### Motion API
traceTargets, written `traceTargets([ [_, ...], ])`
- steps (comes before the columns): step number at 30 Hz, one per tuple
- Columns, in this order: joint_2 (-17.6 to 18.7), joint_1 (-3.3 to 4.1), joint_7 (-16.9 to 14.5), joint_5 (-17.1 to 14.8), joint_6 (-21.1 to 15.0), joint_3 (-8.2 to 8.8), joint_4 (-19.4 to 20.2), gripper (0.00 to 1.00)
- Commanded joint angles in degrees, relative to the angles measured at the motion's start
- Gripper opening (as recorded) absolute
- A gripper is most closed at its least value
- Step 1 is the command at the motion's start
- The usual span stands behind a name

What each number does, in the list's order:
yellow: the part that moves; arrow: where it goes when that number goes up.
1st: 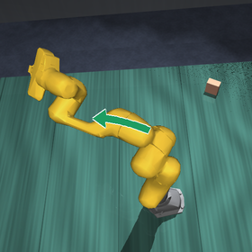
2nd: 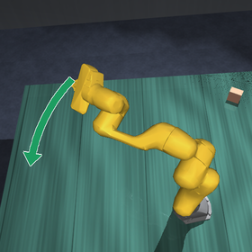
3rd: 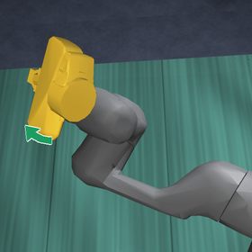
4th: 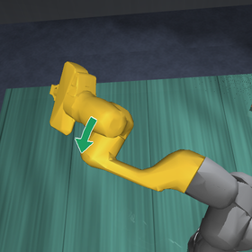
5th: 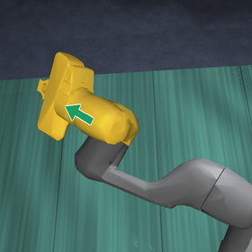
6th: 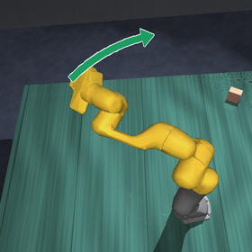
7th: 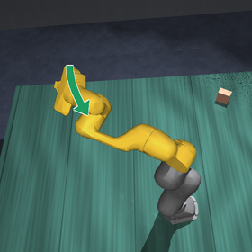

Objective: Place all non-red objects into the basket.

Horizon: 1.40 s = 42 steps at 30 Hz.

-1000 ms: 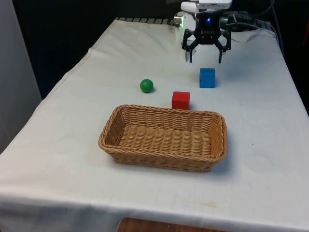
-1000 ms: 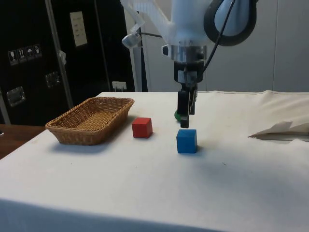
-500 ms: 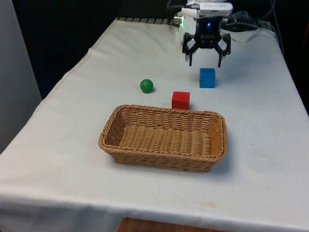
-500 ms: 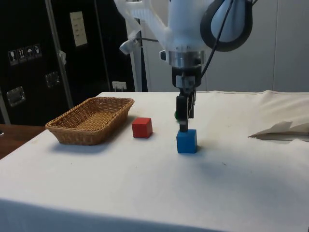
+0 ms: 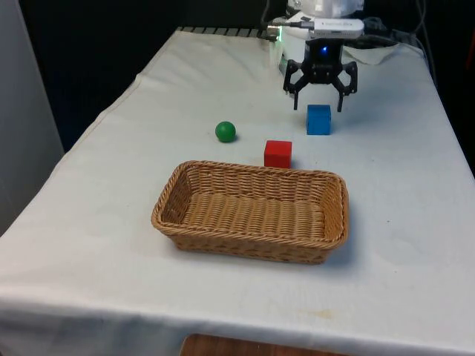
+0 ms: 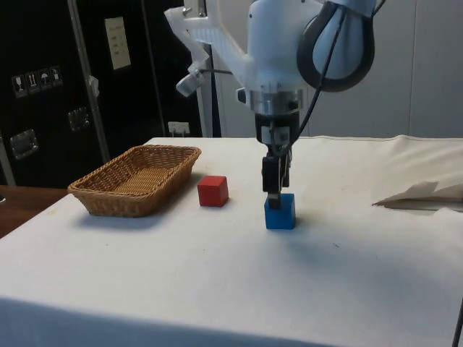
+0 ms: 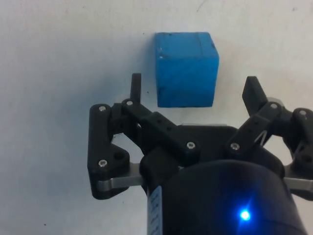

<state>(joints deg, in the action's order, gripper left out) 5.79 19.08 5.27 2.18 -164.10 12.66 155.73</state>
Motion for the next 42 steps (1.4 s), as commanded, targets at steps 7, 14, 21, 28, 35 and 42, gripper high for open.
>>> traceTargets([
  [7, 2.1, -0.4, -1.4, -3.4, -1.3, -1.89, -0.6, 1.0],
  [14, 4.4, -0.8, -1.5, -4.1, -2.4, -2.52, -1.5, 1.0],
  [21, 5.0, -0.23, -0.5, -2.6, -2.5, -1.55, -1.7, 0.79],
  [28, 5.0, -0.06, -0.2, -2.2, -2.5, -1.26, -1.7, 0.08],
  [35, 5.0, 0.0, -0.2, -2.1, -2.5, -1.2, -1.7, 0.02],
  [42, 3.9, -0.06, 0.1, -1.8, -1.6, -0.92, -2.2, 0.02],
])
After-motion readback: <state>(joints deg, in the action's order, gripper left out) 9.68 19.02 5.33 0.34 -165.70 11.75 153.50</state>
